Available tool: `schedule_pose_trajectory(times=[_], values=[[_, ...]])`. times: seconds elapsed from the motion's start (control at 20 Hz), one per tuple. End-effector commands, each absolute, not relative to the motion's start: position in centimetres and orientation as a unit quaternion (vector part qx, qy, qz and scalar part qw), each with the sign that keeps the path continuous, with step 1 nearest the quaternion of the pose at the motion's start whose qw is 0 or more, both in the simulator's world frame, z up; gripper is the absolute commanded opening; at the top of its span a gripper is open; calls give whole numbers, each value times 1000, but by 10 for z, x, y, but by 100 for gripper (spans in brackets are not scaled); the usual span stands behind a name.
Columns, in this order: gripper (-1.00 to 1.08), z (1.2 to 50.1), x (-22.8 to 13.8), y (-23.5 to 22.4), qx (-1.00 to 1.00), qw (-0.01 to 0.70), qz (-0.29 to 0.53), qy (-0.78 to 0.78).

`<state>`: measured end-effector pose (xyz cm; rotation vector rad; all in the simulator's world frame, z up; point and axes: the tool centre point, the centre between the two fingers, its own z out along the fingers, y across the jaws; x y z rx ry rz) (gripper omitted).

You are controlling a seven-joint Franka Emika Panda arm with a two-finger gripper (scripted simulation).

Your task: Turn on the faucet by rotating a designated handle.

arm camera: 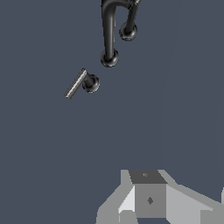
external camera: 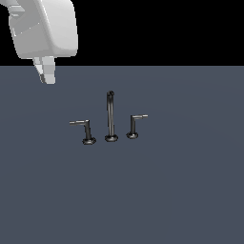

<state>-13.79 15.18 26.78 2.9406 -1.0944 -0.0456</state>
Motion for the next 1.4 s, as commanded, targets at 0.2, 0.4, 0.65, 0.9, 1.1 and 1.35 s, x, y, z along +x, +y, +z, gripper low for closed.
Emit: schedule_pose_trajectory(times=[0.2, 0.4, 0.65, 0.9, 1.1, 1.35], values=[[-100, 238, -111, 166, 916, -1, -13, -400], [-100, 221, -94, 172, 903, -1, -11, -429], [-100, 200, -73, 178, 885, -2, -10, -465], [-100, 177, -50, 182, 865, -1, -7, -501], [-100, 157, -29, 183, 846, 0, -5, -533], [-100, 134, -4, 183, 821, 1, -3, -571]])
